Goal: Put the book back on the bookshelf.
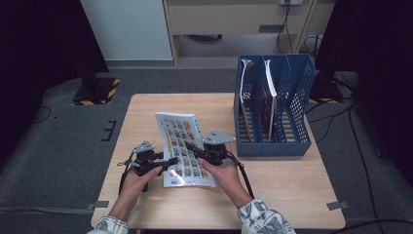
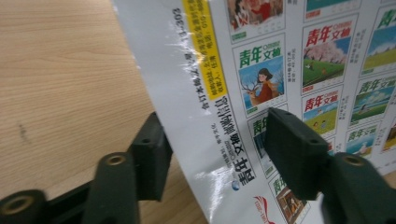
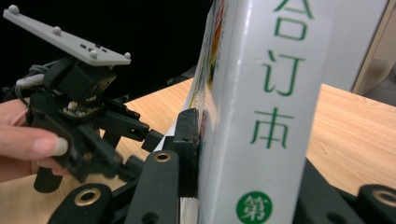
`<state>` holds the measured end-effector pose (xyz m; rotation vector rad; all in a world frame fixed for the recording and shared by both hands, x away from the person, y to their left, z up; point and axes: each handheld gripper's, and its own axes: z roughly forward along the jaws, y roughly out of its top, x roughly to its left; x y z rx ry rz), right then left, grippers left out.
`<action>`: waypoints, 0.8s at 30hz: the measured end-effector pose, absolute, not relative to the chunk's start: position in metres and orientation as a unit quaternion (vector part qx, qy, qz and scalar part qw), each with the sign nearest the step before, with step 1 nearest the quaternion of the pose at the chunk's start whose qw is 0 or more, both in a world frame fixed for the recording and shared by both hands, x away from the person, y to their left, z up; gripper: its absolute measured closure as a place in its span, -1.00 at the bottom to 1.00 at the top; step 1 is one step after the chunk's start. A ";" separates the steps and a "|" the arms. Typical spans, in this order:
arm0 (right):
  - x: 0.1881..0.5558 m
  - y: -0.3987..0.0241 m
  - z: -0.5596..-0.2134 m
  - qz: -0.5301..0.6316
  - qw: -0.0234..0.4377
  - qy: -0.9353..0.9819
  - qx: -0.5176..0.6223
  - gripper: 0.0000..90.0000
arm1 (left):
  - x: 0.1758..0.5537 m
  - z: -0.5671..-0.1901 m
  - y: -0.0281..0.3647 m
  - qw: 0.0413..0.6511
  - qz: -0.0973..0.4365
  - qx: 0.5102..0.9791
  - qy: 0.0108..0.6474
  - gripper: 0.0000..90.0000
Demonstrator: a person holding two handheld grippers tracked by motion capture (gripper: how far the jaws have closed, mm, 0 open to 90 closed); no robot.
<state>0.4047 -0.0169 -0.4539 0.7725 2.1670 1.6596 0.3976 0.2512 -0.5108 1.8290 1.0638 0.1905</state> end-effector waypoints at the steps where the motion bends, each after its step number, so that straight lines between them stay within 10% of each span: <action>1: 0.404 -0.017 -0.454 0.579 0.151 0.755 0.269 0.60 | 0.398 -0.510 0.253 0.489 0.075 0.749 0.442 0.02; 24: 0.410 -0.024 -0.452 0.586 0.155 0.749 0.269 0.63 | 0.390 -0.486 0.253 0.476 0.164 0.746 0.435 0.45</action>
